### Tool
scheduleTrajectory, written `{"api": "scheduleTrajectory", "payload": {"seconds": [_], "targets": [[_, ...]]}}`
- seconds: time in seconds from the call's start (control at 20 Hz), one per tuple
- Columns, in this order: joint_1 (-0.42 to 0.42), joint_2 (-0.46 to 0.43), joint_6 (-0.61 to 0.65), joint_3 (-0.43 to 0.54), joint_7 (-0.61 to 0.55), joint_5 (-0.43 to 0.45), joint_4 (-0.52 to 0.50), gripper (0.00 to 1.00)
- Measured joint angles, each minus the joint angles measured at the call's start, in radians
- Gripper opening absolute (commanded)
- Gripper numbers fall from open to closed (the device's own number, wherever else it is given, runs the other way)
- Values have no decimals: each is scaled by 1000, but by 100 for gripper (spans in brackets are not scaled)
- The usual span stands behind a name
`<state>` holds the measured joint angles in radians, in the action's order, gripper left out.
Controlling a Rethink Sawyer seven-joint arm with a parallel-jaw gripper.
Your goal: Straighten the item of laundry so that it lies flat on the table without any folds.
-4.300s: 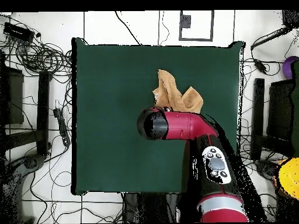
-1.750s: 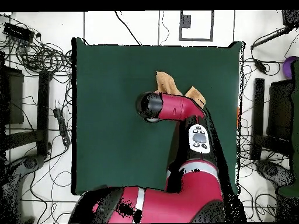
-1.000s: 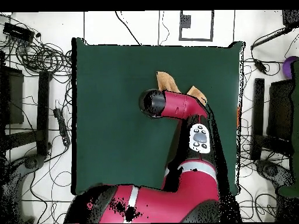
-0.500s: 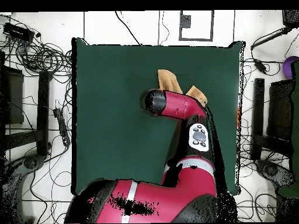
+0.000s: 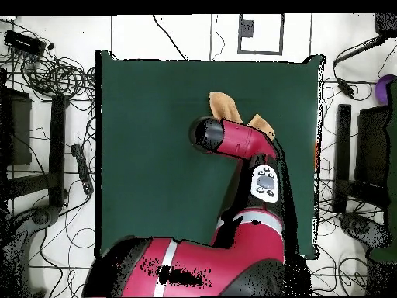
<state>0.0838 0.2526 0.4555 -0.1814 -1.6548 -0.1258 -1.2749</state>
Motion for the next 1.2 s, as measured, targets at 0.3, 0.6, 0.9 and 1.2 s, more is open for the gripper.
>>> {"api": "scheduleTrajectory", "payload": {"seconds": [0.3,0.6,0.9,1.2], "targets": [[-23,-10,-9,-30,-10,-36,0,0],[-36,-12,-22,-47,-29,-94,-17,0],[-59,-12,-66,-72,-87,-170,-55,0],[-113,-8,-86,-97,-159,-241,-98,0]]}}
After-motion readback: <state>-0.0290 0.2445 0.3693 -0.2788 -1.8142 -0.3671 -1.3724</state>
